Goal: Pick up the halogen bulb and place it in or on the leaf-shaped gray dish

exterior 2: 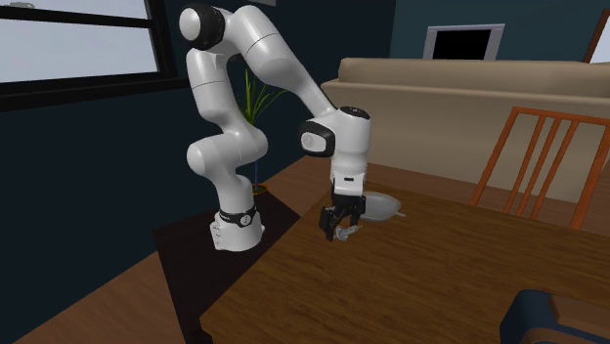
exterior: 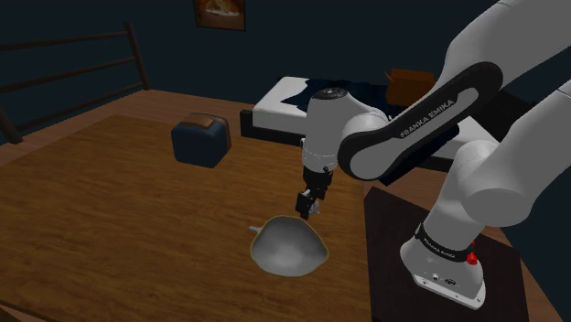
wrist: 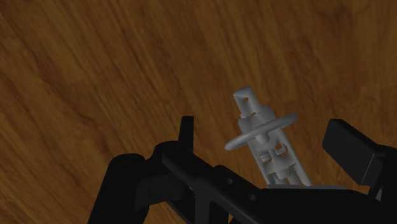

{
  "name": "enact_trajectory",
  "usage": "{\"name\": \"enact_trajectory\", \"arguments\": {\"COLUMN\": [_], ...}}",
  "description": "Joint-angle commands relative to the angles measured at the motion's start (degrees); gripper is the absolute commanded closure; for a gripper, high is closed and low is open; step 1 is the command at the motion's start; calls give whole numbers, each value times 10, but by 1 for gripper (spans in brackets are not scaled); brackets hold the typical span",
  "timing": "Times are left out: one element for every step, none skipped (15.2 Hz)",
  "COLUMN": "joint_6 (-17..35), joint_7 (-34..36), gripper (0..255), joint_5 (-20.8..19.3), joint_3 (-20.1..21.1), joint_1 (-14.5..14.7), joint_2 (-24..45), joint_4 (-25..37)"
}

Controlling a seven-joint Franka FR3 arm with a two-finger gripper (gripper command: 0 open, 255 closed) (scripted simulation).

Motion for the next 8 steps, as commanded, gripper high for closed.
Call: {"name": "enact_trajectory", "arguments": {"joint_6": [0, 0, 0, 0, 0, 0, 0, 0], "joint_7": [0, 0, 0, 0, 0, 0, 0, 0], "gripper": [0, 255, 255, 255, 255, 255, 255, 255], "joint_5": [0, 0, 0, 0, 0, 0, 0, 0], "joint_3": [0, 0, 0, 0, 0, 0, 0, 0], "joint_1": [0, 0, 0, 0, 0, 0, 0, 0], "joint_2": [0, 0, 0, 0, 0, 0, 0, 0], "joint_4": [0, 0, 0, 0, 0, 0, 0, 0]}}
